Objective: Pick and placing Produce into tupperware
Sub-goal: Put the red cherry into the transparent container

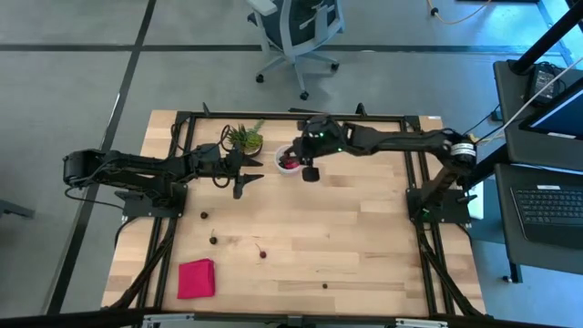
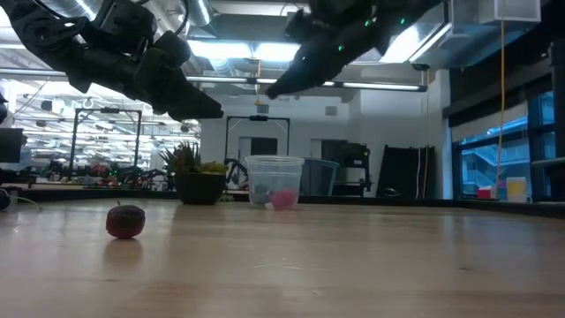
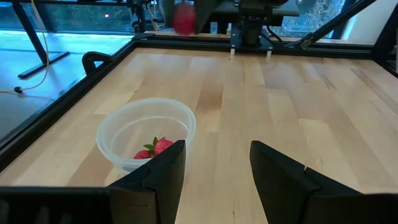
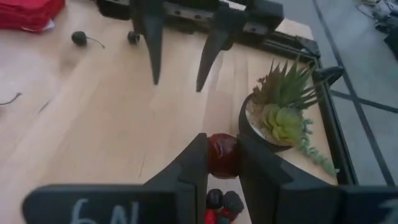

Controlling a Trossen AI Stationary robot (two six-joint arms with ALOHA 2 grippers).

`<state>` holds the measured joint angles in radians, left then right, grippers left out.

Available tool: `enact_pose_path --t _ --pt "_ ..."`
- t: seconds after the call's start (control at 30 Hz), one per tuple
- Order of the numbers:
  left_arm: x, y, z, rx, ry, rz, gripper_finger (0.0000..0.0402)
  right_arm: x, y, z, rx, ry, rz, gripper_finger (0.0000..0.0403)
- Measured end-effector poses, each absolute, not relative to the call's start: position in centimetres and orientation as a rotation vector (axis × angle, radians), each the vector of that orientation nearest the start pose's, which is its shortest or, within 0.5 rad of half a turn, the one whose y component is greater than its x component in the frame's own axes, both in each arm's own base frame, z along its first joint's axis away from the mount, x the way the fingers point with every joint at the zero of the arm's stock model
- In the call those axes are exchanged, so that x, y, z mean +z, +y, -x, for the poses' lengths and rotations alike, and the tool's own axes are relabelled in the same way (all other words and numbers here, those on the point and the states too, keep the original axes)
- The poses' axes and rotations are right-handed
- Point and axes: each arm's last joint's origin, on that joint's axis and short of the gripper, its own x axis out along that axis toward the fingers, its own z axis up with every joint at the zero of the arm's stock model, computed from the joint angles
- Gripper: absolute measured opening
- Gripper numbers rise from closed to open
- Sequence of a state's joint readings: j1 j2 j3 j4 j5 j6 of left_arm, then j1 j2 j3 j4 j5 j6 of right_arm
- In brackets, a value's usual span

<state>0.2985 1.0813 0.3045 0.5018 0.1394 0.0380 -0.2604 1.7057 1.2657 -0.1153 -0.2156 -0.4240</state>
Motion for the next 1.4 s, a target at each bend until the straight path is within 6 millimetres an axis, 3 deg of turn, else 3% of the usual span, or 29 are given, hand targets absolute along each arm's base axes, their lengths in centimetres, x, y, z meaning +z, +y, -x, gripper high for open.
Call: enact_pose_path --t 0.33,0.53,1.0,1.4 --pt "18.1 5.7 -19.8 0.153 0.272 0.021 0.0173 20.8 -11.3 -39.1 0.024 0.666 0.263 0.0080" --pt "18.1 5.7 -19.7 0.153 0.273 0.021 0.0173 19.2 -12.1 -39.3 -0.047 0.730 0.286 0.0080" --pt "18.1 5.7 -19.7 0.153 0.276 0.022 0.0173 19.0 -12.1 -39.3 -0.046 0.738 0.282 0.0084" --pt "18.1 5.7 -19.7 0.153 0.276 0.022 0.0173 19.0 -12.1 -39.3 -0.046 0.740 0.281 0.0137"
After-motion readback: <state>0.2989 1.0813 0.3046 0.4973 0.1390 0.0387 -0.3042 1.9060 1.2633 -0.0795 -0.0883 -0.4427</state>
